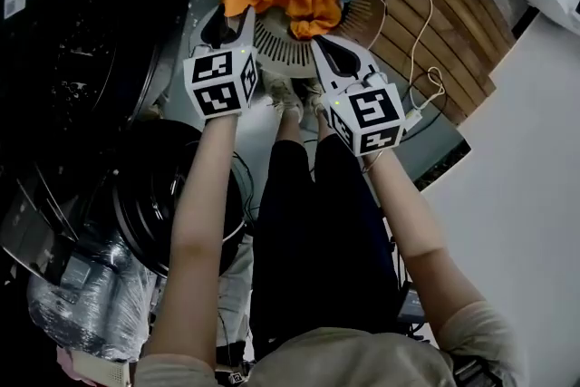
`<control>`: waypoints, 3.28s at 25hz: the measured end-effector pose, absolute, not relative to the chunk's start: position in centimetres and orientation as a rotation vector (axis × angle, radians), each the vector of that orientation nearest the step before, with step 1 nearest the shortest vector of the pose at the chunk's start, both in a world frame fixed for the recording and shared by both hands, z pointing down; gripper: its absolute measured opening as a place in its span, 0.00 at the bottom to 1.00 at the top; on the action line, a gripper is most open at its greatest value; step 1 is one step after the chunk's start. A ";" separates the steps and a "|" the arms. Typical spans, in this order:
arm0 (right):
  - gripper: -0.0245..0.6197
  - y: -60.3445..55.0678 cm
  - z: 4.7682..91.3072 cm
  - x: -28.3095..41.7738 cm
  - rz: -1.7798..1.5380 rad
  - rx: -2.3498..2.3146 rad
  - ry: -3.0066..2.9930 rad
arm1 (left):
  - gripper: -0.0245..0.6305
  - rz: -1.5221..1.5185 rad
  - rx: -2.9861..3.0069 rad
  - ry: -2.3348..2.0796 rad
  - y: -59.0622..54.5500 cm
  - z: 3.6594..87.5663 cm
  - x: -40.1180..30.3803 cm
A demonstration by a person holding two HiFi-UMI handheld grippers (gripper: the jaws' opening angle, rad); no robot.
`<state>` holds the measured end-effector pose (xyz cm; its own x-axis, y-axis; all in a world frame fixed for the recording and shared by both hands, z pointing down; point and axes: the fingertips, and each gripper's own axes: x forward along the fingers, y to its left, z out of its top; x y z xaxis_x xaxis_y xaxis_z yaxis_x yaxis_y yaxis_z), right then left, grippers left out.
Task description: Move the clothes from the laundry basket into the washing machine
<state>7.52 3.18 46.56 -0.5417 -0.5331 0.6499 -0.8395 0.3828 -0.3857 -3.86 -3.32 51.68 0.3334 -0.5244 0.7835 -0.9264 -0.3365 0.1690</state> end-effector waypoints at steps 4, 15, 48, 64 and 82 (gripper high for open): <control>0.05 2.2 50.0 5.8 1.010 1.183 -2.226 | 0.42 0.918 1.920 -1.273 -5.0 57.5 -4.7; 0.05 -0.2 54.3 6.2 1.022 1.239 -2.166 | 0.53 0.909 1.867 -1.246 -9.2 63.6 -3.8; 0.51 -10.5 64.8 9.3 0.972 1.209 -1.910 | 0.13 0.550 2.092 -1.383 -2.0 42.7 -11.0; 0.07 -5.7 41.0 0.1 0.966 0.681 -2.682 | 0.13 0.366 2.347 -1.035 -2.2 41.4 -4.2; 0.07 -0.4 36.3 -5.7 1.173 0.568 -2.747 | 0.17 0.347 2.374 -1.163 -1.6 42.5 -3.9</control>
<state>-5.68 -0.45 36.32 -0.9252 -0.2980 0.2349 -0.3757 0.6332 -0.6766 -3.91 -1.64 42.53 0.6085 -0.6742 0.4185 -0.7933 -0.5294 0.3006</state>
